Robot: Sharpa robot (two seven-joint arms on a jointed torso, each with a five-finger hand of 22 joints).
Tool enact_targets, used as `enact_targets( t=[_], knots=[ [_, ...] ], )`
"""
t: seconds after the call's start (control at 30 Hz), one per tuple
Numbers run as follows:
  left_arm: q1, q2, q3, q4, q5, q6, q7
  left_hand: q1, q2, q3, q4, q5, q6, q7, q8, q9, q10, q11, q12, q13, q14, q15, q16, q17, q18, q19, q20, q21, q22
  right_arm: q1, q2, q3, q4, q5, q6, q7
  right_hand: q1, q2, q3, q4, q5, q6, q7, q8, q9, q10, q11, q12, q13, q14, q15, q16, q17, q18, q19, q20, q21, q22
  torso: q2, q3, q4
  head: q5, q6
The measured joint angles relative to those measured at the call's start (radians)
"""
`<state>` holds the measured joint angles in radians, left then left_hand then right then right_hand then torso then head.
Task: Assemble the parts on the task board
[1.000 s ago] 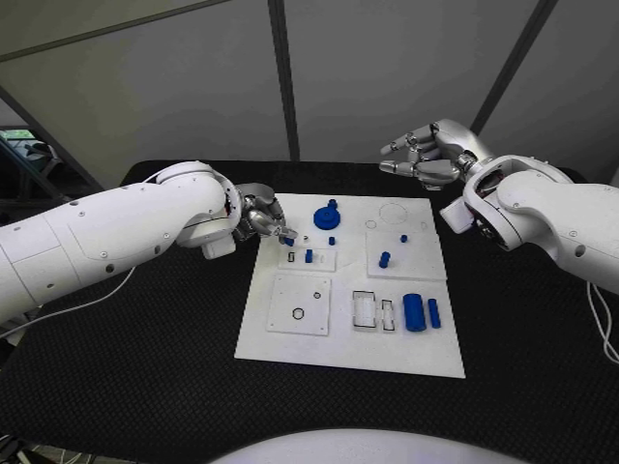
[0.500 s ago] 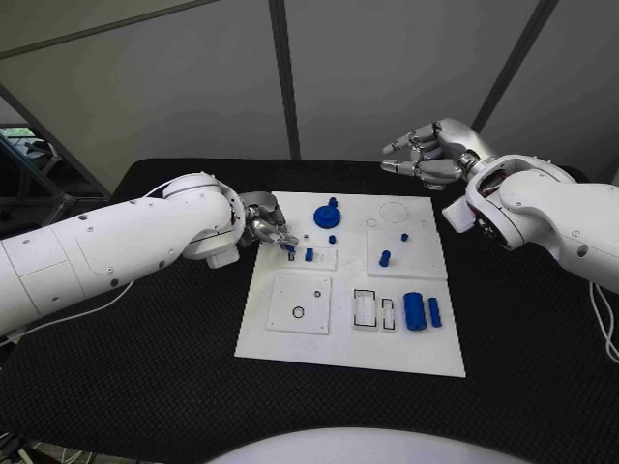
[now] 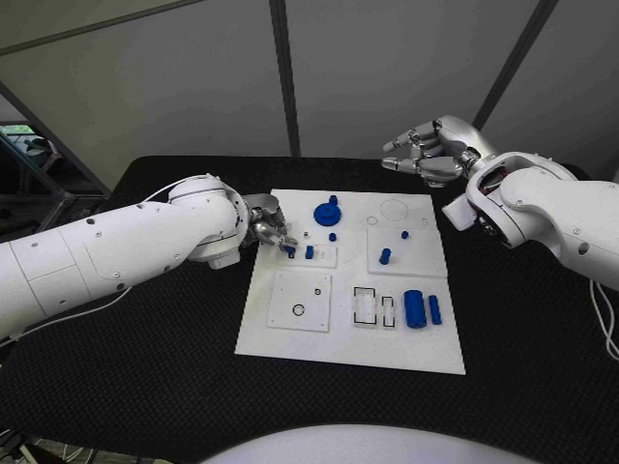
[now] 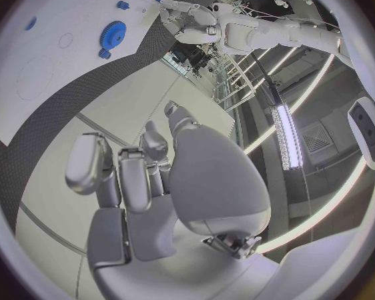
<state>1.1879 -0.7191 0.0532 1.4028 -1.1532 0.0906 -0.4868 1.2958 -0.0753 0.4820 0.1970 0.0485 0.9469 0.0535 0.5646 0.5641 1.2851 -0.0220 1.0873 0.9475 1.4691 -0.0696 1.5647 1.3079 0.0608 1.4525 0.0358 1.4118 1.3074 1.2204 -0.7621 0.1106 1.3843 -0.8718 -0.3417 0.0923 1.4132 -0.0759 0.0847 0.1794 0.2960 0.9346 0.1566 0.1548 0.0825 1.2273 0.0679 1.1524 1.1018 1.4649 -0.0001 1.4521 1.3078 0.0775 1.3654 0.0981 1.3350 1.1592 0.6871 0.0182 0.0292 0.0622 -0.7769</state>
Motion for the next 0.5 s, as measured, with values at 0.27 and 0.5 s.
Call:
enact_targets(
  t=[0.27, 0.5],
  knots=[
    [0.0, 0.002, 0.001, 0.002, -0.018, 0.01, -0.002, -0.003, -0.003, 0.005, 0.0, 0.0, 0.0, 0.0, 0.001, -0.002, 0.002, 0.001, 0.0, -0.002, -0.002, -0.002, 0.0, 0.0, 0.0, 0.0, 0.0, 0.0, 0.0, 0.0, 0.001, 0.0, 0.0, -0.001, 0.001, 0.0, -0.004, 0.004, 0.0, 0.0, 0.0, 0.0, 0.0, 0.0, -0.001, 0.0, 0.0, 0.0, 0.0, 0.0, 0.0, 0.0, 0.0, 0.0, 0.0, 0.0, 0.0, -0.001, -0.001, -0.0001, 0.0, -0.001, -0.001],
    [-0.001, -0.001, 0.0, 0.014, -0.025, 0.022, -0.004, -0.012, -0.012, 0.013, -0.007, 0.0, 0.0, 0.0, 0.003, 0.0, 0.004, -0.001, 0.0, -0.002, -0.004, -0.004, 0.0, 0.0, 0.0, 0.0, 0.0, 0.0, 0.0, 0.0, 0.002, 0.0, -0.002, -0.001, 0.003, 0.0, -0.01, 0.01, 0.0, 0.0, 0.0, 0.0, 0.0, 0.0, -0.001, 0.0, 0.0, 0.0, 0.0, 0.0, 0.0, 0.0, 0.0, 0.0, 0.0, 0.0, 0.0, -0.001, -0.001, -0.0004, 0.0, -0.002, -0.002]
  ],
)
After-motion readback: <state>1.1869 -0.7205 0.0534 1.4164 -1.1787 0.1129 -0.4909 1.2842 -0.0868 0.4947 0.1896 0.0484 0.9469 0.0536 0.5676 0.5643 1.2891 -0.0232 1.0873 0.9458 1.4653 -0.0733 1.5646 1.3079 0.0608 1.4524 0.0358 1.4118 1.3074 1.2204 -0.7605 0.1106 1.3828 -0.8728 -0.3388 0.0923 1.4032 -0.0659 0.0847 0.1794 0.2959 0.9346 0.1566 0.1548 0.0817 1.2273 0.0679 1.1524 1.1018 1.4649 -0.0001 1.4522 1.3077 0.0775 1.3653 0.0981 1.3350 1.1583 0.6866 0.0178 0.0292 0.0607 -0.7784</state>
